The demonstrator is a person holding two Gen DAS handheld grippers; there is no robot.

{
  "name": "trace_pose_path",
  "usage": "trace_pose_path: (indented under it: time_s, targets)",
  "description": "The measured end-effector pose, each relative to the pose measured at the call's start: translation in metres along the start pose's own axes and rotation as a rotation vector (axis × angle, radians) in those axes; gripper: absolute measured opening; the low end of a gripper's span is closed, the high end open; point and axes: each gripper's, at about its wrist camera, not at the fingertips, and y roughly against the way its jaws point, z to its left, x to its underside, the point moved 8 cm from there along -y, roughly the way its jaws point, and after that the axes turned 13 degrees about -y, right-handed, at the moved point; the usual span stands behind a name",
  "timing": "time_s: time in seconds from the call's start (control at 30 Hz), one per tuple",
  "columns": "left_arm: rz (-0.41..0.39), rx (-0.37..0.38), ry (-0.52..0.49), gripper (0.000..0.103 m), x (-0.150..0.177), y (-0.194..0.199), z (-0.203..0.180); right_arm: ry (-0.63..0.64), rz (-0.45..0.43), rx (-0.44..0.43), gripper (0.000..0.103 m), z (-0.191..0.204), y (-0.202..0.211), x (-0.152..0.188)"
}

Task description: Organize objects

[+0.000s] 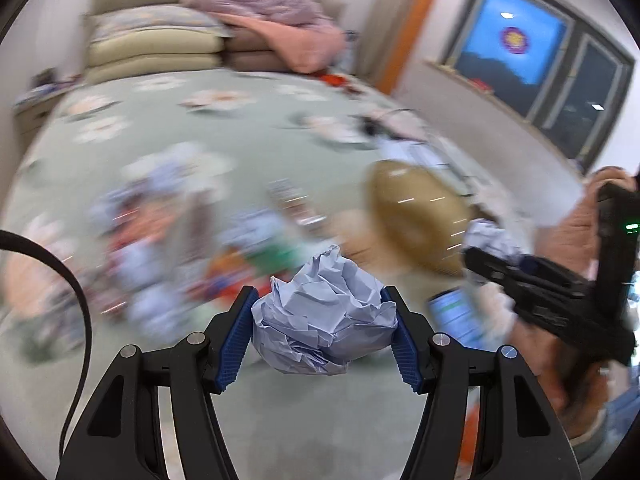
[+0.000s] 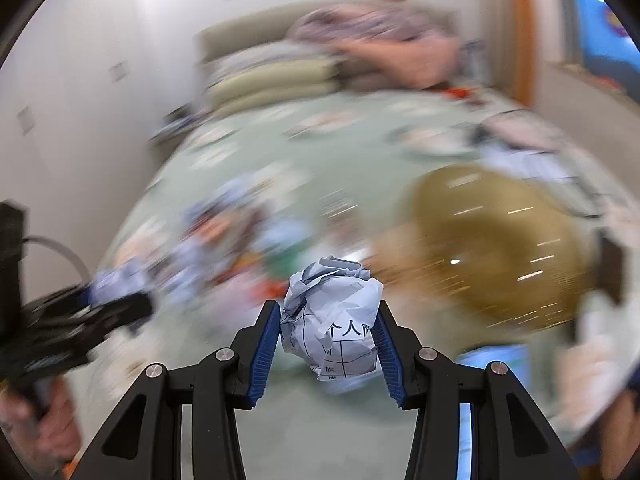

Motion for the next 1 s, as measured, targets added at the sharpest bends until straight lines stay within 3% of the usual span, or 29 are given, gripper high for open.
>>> trace_pose_path:
  time_s: [0.07,0.23,0.43,0.53,0.77,0.9,1.0]
  targets:
    - [-0.014,0.033,-0.031,0.06,-0.027,-0.024,-0.028,-0.043,-0.041,0.103,0.046,-0.046,0.003,-0.028]
    - [-0.015,0.111,-0.061,0.06,-0.082,-0.094,-0.081,-0.103,-0.083,0.197,0.046,-0.117,0.003,-0.073]
    - [0.038,0.118,-0.083,0.068,-0.1,-0.151,-0.102,-0.096,-0.054,0.217,0.047,-0.159,-0.019,-0.085]
    - [0.043,0.129,-0.064,0.068,-0.098,-0.151,-0.103,-0.088,-0.052,0.233,0.056,-0.173,-0.03,-0.088]
    - [-0.023,0.104,-0.038,0.068,-0.098,-0.095,-0.079,-0.078,-0.061,0.248,0.06,-0.173,-0.019,-0.074]
    - [-0.108,0.038,-0.054,0.068,-0.097,-0.021,-0.062,-0.087,-0.073,0.196,0.061,-0.158,0.006,-0.073]
    - [-0.162,-0.038,-0.043,0.078,-0.087,0.038,-0.038,-0.093,-0.096,0.135,0.073,-0.134,0.03,-0.072]
